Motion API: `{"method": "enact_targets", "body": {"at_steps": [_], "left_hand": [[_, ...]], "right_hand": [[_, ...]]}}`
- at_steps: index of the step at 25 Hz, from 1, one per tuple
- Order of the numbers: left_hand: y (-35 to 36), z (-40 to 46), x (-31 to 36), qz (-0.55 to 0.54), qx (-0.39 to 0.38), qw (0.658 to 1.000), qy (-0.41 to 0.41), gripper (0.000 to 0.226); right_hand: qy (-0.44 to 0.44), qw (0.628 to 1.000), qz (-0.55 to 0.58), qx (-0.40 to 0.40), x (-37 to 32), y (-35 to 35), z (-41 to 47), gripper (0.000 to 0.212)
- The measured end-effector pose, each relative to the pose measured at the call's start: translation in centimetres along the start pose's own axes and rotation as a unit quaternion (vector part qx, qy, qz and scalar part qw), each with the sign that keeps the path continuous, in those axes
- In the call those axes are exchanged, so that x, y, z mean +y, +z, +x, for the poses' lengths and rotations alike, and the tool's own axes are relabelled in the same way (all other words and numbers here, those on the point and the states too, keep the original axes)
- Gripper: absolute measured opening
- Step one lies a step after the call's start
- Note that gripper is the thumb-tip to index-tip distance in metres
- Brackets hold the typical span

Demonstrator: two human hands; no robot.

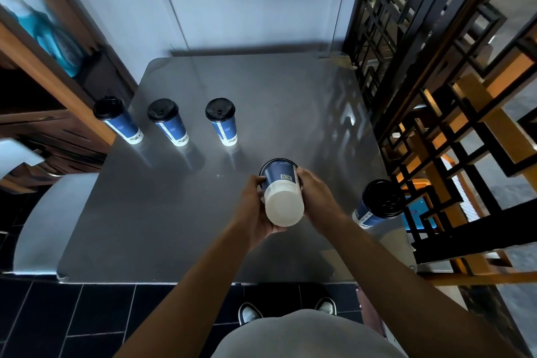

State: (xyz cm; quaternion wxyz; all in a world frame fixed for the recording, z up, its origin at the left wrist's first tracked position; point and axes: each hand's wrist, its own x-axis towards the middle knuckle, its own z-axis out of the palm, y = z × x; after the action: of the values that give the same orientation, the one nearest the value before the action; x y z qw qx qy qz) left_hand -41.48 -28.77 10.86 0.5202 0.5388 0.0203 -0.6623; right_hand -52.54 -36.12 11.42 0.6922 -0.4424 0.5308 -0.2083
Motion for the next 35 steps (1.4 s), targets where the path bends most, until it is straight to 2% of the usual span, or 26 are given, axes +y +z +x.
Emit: {"method": "enact_targets", "body": {"at_steps": [4, 9, 13, 14, 17, 19, 25, 32, 33, 35], "left_hand": [[0.0, -0.1, 0.2, 0.008, 0.019, 1.0, -0.003, 0.05], [-0.3, 0.1, 0.3, 0.145, 0.081, 0.986, 0.022, 0.053], [0.2, 0.0, 0.4, 0.188, 0.058, 0.979, 0.057, 0.085], [0.2, 0.0, 0.3, 0.187, 0.045, 0.978, 0.079, 0.085], [0.4, 0.0, 0.6, 0.111, 0.033, 0.991, 0.061, 0.049], [0.3, 0.4, 0.6, 0.063, 0.039, 0.996, 0.039, 0.038], [0.5, 0.6, 0.2, 0.018, 0.058, 0.998, 0.033, 0.037], [0.1, 0.9, 0.4, -0.004, 0.054, 0.998, 0.014, 0.036], [0.2, 0.8, 0.5, -0.001, 0.053, 0.998, 0.023, 0.037], [-0.1, 1.3, 0.3, 0.031, 0.066, 0.993, 0.095, 0.046]], "right_hand": [[-0.013, 1.0, 0.007, -0.003, -0.5, 0.3, -0.2, 0.025], [-0.021, 1.0, -0.013, 0.003, -0.6, 0.3, -0.1, 0.024], [-0.033, 0.998, -0.049, 0.011, -0.5, 0.0, 0.2, 0.026], [-0.032, 0.998, -0.05, 0.013, -0.5, -0.1, 0.3, 0.027], [-0.014, 0.999, -0.022, 0.019, -0.5, -0.2, 0.5, 0.036], [0.006, 1.0, 0.018, 0.013, -0.2, 0.0, 0.4, 0.039], [0.017, 0.999, 0.047, 0.008, 0.1, 0.5, 0.4, 0.028], [0.025, 0.998, 0.059, 0.001, 0.1, 0.6, 0.7, 0.035], [0.022, 0.998, 0.066, -0.005, 0.2, 0.6, 0.6, 0.034], [0.012, 0.996, 0.078, -0.03, 0.3, 0.2, 0.6, 0.033]]}}
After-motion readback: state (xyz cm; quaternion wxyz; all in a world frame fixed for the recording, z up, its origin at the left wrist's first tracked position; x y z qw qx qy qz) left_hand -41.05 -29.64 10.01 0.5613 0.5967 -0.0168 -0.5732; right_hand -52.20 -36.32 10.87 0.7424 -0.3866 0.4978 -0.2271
